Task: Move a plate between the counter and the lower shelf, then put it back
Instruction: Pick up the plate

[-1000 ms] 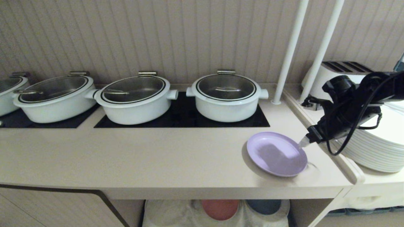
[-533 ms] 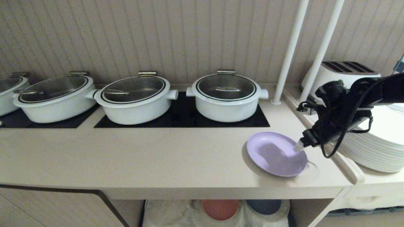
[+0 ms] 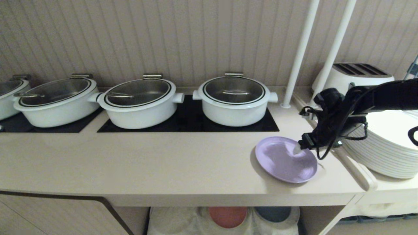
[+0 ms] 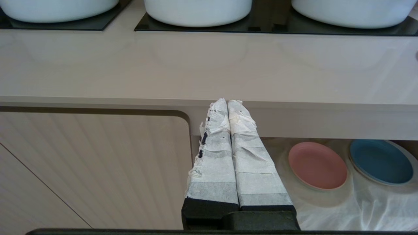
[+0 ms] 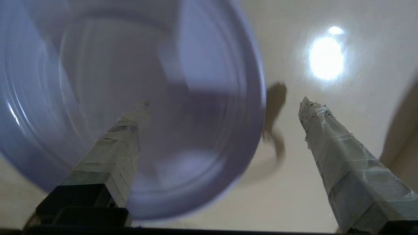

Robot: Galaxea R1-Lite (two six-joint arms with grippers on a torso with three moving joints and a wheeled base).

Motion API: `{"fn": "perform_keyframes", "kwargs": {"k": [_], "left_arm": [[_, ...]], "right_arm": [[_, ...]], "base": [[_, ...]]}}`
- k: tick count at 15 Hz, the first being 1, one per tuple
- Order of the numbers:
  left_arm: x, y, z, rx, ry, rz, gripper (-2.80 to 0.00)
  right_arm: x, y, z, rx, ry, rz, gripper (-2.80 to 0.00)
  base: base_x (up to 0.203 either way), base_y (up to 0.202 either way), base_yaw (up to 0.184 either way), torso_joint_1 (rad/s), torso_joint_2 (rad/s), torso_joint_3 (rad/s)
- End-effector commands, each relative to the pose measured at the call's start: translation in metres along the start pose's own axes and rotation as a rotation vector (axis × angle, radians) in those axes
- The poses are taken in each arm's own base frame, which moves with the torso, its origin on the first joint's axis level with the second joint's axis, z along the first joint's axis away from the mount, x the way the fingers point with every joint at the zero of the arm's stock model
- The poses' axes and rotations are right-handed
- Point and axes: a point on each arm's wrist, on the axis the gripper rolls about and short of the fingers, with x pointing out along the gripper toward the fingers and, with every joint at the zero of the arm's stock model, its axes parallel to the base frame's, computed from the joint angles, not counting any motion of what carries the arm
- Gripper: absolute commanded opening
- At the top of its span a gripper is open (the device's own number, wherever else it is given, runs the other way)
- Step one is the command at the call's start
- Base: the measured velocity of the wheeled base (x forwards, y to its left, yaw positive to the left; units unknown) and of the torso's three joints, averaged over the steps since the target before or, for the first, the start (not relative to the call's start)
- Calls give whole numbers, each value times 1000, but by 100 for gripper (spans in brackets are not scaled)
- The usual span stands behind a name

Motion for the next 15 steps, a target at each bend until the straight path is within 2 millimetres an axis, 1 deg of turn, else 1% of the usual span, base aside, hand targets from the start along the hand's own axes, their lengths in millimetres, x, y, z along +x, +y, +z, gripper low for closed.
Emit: {"fn": "perform_keyframes", "kwargs": {"k": [1,3,9,10,12,15], "left_arm": [[0,0,0,-1,0,1,-280],[0,0,0,-1,0,1,-280],[0,0,0,-1,0,1,-280],[0,0,0,-1,0,1,-280],[0,0,0,-1,0,1,-280],[0,0,0,-1,0,1,-280]], "right_arm": [[16,1,9,5,7,3,0],[23,0,14,4,-1,2,0],[36,-3,16,7,13,1,0],[37,-3,16,8,17,-7,0],[44,-5,15,8,35,-92,0],[44,-5,16,9,33,-98,0]], "base": [[0,0,0,0,0,0],[0,0,0,0,0,0],[0,0,0,0,0,0],[0,0,0,0,0,0],[0,0,0,0,0,0],[0,0,0,0,0,0]]}}
